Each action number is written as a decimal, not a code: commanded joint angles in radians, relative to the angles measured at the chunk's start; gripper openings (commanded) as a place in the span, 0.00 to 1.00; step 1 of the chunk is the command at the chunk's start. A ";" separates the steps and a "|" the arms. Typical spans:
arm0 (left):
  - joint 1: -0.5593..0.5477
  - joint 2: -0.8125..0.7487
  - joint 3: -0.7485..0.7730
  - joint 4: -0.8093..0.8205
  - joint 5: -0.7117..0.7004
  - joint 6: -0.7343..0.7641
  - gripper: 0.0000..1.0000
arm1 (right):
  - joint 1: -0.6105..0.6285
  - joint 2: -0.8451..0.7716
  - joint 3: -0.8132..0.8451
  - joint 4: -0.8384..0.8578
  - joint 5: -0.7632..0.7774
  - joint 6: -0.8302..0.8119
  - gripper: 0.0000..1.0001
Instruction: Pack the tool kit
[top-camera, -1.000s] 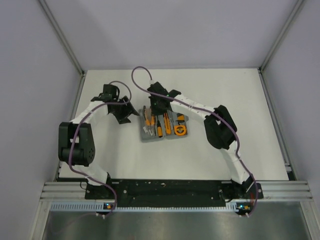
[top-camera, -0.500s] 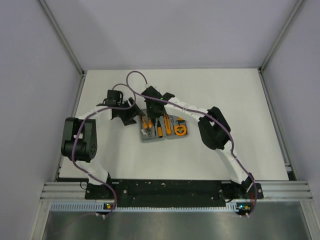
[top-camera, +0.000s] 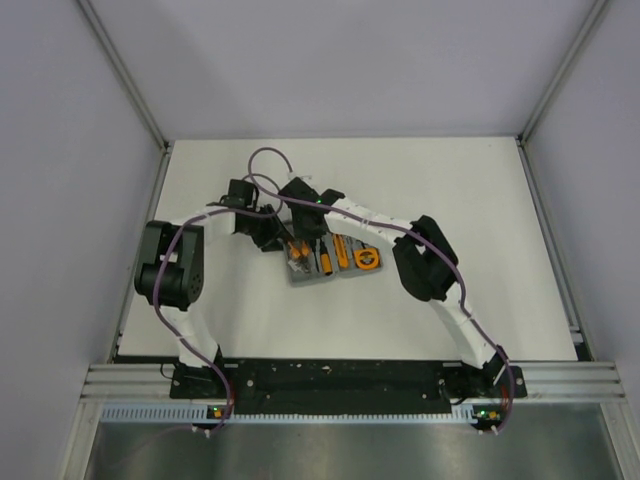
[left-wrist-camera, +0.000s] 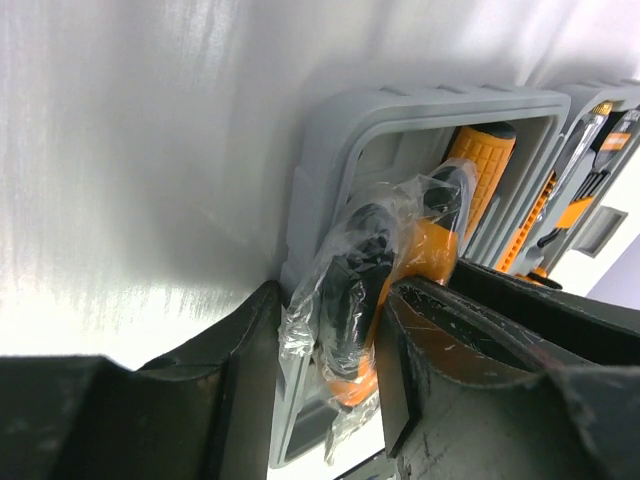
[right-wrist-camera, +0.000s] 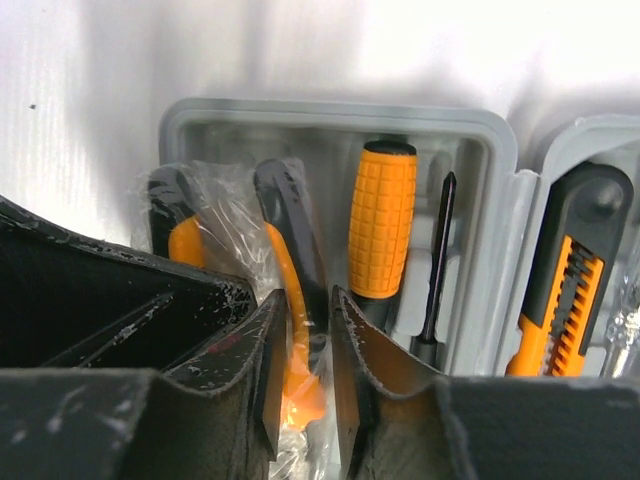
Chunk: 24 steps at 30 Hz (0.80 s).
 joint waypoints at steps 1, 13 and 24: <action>-0.004 0.030 0.038 -0.011 0.004 0.008 0.31 | 0.007 -0.031 0.024 -0.036 0.038 0.009 0.24; -0.002 -0.025 0.103 -0.083 -0.031 0.048 0.59 | 0.007 -0.099 0.002 -0.034 0.057 -0.011 0.31; -0.002 -0.024 0.110 -0.107 -0.079 0.057 0.47 | 0.007 -0.071 0.002 -0.030 0.035 -0.033 0.29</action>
